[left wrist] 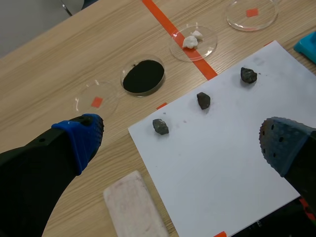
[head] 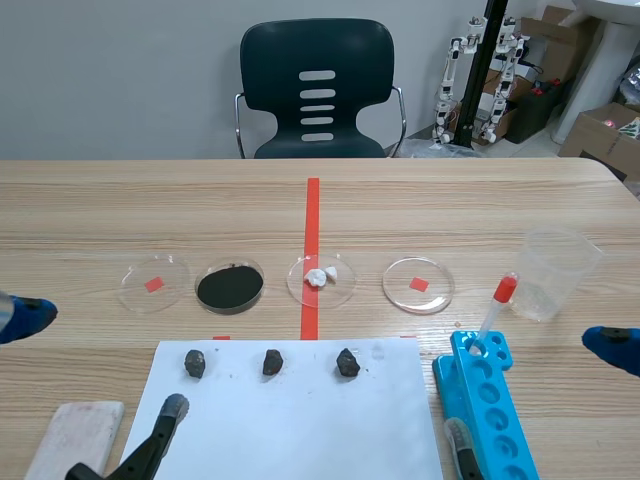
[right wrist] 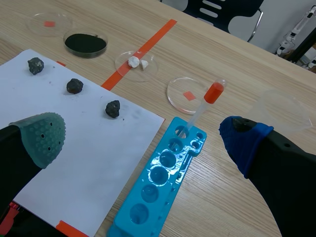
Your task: Pick up the middle mineral with the left hand
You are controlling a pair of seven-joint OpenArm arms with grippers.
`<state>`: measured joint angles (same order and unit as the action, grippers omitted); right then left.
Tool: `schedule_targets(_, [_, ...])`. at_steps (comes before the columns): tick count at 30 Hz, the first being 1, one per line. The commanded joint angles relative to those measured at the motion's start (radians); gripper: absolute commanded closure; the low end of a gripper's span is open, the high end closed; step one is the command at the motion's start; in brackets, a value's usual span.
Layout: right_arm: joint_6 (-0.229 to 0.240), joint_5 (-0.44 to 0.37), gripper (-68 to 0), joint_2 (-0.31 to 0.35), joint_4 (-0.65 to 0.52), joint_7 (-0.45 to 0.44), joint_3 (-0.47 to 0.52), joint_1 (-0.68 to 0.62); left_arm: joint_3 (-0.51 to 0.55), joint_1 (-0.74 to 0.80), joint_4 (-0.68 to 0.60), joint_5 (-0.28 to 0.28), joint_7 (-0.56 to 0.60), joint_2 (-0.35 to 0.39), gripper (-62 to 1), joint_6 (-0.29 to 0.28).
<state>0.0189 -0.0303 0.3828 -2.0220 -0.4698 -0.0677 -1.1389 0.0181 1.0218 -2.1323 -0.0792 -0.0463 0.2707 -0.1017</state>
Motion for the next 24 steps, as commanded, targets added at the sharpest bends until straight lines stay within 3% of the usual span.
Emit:
schedule_targets(1, [-0.003,-0.006,-67.9,0.011,-0.024,-0.014,0.001,0.009,-0.007,0.0,-0.007,0.046,0.002,-0.004,-62.3,0.002])
schedule_targets(10, [-0.003,-0.006,-67.9,0.011,-0.024,-0.014,0.001,0.009,-0.105,-0.211,-0.007,0.271,-0.372,0.072,-62.3,0.016])
schedule_targets(14, [-0.003,-0.006,-67.9,0.011,-0.024,-0.014,0.001,0.009,-0.16,-0.341,0.008,0.385,-0.507,0.099,-62.3,0.116])
schedule_targets(21, [-0.003,-0.006,-67.9,0.011,-0.024,-0.014,0.001,0.009,-0.277,-0.617,0.173,0.441,-0.723,0.098,-62.3,0.315])
schedule_targets(24, [-0.003,-0.006,-67.9,0.011,-0.024,-0.014,0.001,0.009,-0.336,-0.729,0.282,0.454,-0.774,0.094,-62.3,0.375])
